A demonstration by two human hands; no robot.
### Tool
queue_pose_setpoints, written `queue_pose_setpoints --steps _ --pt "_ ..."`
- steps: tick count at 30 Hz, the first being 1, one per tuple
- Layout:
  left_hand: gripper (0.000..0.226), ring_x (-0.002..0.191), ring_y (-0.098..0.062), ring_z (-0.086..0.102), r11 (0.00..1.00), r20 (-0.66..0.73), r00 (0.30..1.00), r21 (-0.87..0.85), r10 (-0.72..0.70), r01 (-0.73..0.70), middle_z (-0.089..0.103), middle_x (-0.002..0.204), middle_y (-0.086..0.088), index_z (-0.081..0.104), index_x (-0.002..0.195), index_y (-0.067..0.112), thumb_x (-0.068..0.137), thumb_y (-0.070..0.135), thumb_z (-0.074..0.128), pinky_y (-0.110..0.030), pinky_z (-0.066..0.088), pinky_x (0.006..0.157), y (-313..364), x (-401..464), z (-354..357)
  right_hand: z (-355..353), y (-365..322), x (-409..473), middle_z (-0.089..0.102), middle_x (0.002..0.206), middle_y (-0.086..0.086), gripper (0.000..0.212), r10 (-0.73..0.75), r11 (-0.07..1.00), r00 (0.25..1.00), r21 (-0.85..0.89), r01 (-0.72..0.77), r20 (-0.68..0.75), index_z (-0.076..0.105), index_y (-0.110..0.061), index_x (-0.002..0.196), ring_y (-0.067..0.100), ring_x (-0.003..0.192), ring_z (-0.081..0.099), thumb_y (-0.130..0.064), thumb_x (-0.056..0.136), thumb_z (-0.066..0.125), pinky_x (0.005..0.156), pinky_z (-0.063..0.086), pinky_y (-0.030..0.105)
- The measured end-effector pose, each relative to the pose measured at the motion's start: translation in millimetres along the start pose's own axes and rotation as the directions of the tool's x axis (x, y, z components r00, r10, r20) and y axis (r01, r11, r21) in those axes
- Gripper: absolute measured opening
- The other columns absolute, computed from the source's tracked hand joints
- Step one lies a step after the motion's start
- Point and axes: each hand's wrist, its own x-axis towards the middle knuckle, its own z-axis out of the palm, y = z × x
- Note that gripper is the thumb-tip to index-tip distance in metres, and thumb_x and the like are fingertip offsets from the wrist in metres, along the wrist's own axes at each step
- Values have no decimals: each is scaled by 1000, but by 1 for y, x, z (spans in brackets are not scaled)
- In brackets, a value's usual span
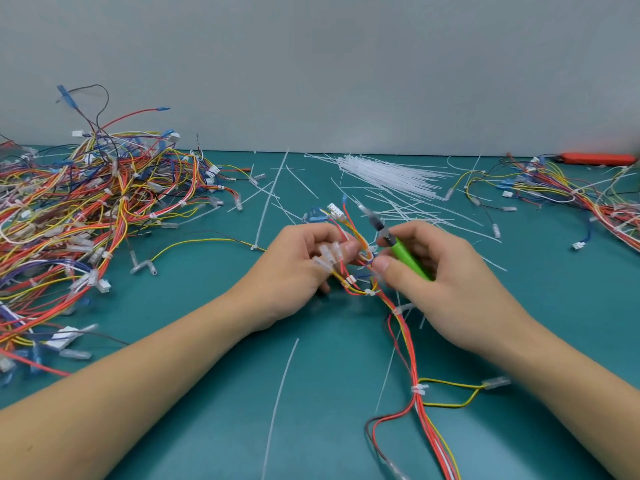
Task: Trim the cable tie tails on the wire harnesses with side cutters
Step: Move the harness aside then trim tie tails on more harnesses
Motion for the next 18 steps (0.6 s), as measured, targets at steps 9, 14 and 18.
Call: queue_pose_setpoints --steps 9,14,18 --pt "13 57 -19 63 994 -269 958 -68 -100 85 76 75 -7 77 93 9 97 7 65 -27 51 44 -1 2 -3 2 2 4 73 90 0 20 35 990 998 137 -26 -61 68 -31 104 16 77 67 -13 95 71 72 56 35" --pt "10 42 -19 59 932 -442 831 -280 -338 230 77 74 -9 68 91 5 94 13 63 -23 43 36 4 12 -17 -5 2 7 71 86 -13 24 87 932 990 360 -42 -109 69 -21 109 6 74 64 -1 96 67 63 51 16" --pt "20 36 -23 53 923 -360 851 -188 -382 335 69 60 -15 61 76 2 87 17 57 -21 37 34 7 13 -19 -7 -3 8 72 86 -12 26 34 912 983 407 42 -179 68 -21 109 7 77 67 3 97 65 68 51 15"
